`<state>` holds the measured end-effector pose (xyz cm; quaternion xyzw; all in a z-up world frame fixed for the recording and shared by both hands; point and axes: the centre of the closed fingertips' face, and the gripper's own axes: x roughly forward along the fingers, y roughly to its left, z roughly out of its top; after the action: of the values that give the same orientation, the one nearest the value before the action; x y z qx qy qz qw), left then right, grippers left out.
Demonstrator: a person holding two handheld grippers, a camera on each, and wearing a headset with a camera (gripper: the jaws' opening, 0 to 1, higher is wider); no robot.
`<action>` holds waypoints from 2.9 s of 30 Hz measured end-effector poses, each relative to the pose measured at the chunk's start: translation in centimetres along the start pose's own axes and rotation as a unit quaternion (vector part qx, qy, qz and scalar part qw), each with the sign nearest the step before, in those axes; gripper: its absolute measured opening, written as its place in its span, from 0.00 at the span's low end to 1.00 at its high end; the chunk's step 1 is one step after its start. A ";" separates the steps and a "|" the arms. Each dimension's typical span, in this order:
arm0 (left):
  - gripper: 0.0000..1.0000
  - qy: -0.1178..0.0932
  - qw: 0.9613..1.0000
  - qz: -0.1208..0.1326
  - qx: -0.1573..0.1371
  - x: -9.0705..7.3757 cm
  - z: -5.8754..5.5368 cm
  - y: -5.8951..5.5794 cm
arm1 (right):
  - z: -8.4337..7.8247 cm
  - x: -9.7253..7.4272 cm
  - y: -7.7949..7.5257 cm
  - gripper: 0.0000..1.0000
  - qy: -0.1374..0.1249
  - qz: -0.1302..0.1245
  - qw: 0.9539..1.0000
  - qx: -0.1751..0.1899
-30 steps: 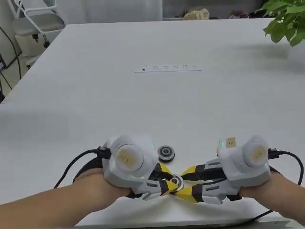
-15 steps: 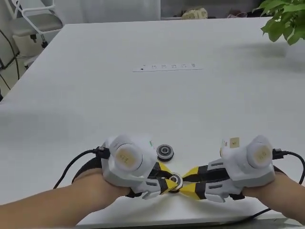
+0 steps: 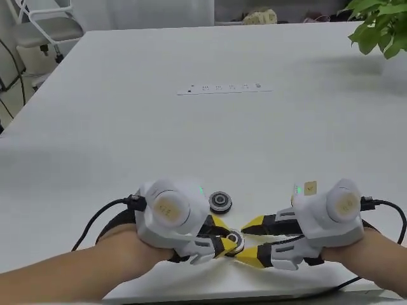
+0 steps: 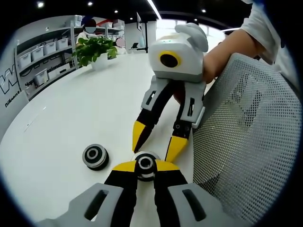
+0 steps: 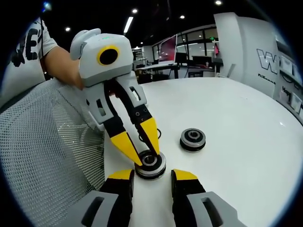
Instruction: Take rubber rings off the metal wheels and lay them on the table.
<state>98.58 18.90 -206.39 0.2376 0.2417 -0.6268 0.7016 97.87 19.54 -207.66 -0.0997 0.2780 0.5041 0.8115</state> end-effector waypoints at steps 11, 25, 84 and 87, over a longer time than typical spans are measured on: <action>0.07 -0.001 1.000 0.000 -0.001 -0.1 0.0 -0.1 | -0.5 0.0 0.0 0.20 0.006 0.001 1.000 -0.004; 0.07 -0.002 1.000 0.001 -0.002 -0.1 -0.1 0.0 | -1.1 -0.4 -0.3 0.14 0.013 -0.005 1.000 -0.002; 0.07 -0.003 1.000 0.011 -0.005 0.0 0.0 0.0 | 0.4 -1.6 -1.5 0.00 -0.075 -0.010 0.970 0.230; 0.07 -0.003 1.000 0.011 -0.006 0.0 0.0 0.0 | 0.4 -1.6 -1.4 0.00 -0.077 -0.009 0.969 0.236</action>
<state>98.57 18.89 -206.41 0.2343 0.2406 -0.6185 0.7104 98.72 17.85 -206.58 0.1315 0.3251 0.4233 0.8354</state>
